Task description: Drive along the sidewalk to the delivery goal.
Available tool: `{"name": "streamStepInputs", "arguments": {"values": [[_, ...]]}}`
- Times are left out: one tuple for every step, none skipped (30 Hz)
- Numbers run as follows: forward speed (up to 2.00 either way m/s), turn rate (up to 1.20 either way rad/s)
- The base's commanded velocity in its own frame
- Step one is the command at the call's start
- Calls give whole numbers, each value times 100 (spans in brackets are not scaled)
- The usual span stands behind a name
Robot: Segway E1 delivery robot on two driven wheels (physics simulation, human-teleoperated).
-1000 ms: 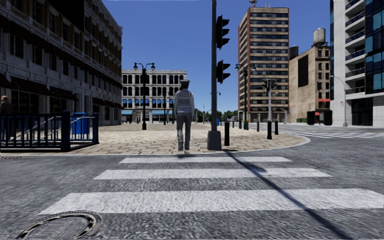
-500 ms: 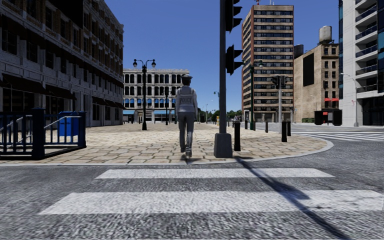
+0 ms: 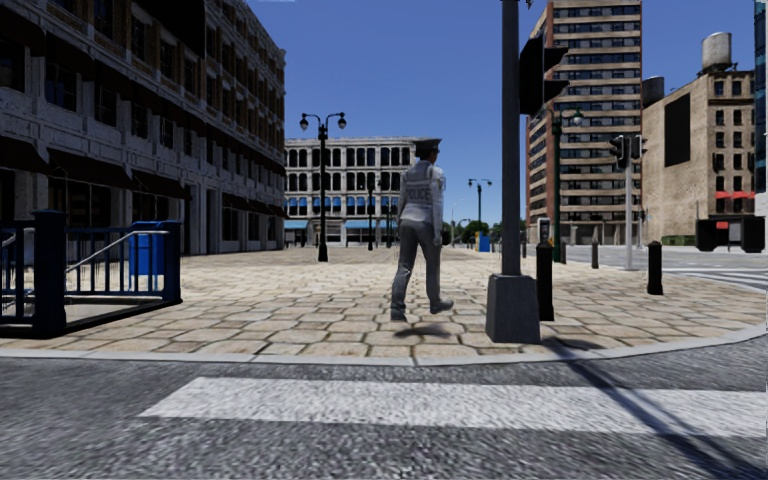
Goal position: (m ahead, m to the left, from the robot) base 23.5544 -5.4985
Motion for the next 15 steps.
{"name": "streamStepInputs", "arguments": {"values": [[200,0],[200,0],[200,0],[200,0],[200,0],[200,0],[200,0],[200,0],[200,0],[200,0],[200,0],[200,70],[200,120],[200,120],[200,120]]}}
